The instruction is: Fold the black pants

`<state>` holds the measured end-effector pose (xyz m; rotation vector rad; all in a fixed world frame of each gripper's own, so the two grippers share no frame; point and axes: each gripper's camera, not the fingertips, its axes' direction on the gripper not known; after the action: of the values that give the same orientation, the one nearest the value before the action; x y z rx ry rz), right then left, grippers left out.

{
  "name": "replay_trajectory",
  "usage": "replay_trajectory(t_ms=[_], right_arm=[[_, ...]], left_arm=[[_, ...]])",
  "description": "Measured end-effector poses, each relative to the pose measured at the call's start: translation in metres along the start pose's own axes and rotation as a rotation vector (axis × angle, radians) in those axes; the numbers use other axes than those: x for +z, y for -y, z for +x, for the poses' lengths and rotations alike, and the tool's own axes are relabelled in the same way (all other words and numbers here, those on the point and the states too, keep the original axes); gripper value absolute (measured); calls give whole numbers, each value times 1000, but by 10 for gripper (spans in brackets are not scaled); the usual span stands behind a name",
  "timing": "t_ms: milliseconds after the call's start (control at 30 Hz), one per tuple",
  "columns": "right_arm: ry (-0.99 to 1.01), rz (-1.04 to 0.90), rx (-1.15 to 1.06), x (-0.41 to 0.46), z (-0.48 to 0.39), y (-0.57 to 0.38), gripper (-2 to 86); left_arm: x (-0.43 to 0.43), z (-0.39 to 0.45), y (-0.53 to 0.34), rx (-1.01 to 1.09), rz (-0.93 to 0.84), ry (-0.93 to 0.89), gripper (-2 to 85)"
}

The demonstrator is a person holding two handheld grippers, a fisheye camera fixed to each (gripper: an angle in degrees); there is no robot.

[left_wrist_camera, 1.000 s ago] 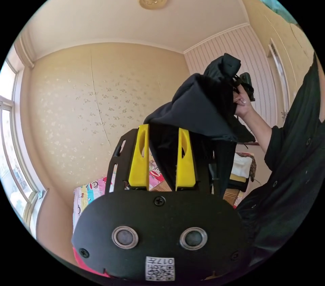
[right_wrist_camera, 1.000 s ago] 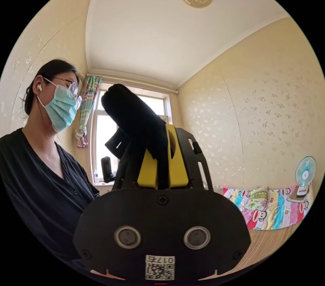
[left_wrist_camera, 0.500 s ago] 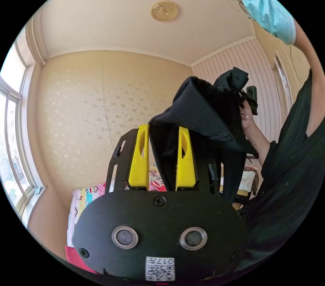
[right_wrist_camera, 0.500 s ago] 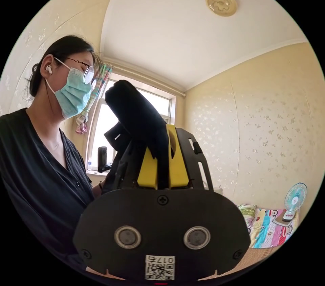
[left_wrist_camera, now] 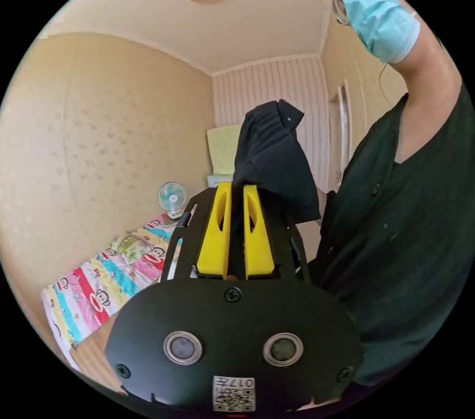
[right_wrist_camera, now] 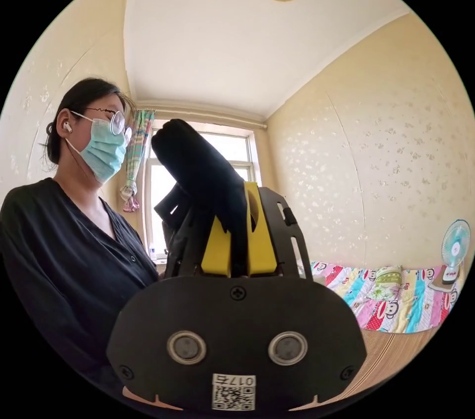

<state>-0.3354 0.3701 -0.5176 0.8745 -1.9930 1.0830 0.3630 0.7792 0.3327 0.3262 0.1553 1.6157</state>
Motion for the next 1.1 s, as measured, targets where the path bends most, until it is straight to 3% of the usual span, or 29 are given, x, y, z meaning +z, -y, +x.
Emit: replay_trajectory(t_ms=[100,167,233,333,400,567,667,733,900,1000,1033,1100], right_arm=[[-26,-11,89,-30,10,-26,56],[-5,4,165,-53,11,-39,56],[131,47,242,-72,10,-54,56],[263,-33,223,-64,-3,-48,56],[243,-104,121,-61,-18,-35,55],[36,-242,-31,-46,-39,-10,53],[-105,-357,181,-19,-1,-16,53],[-187,-460,488,-3,65,-45,54],[-498,-600,431,87,227,-3,49],[-835,-640,409,150,358,38,67],[-976,-726,495,155,390,29,83],[-1041,-783,654,136,412,-3,99]], left_arm=[[-24,-33,-14,-159,123,-21,37],[-50,-51,-14,-185,215,-138,31],[-63,-57,-5,-146,257,-243,28],[-79,-64,22,-73,295,-283,29],[-88,-77,35,-71,341,-273,31],[-96,-140,54,-225,432,-175,40],[-84,-194,56,-503,307,-15,42],[-70,-225,66,-548,201,100,42],[13,-391,191,-581,-21,140,43],[42,-523,251,-697,-152,468,68],[39,-558,247,-792,-214,604,78],[27,-587,218,-937,-229,692,80]])
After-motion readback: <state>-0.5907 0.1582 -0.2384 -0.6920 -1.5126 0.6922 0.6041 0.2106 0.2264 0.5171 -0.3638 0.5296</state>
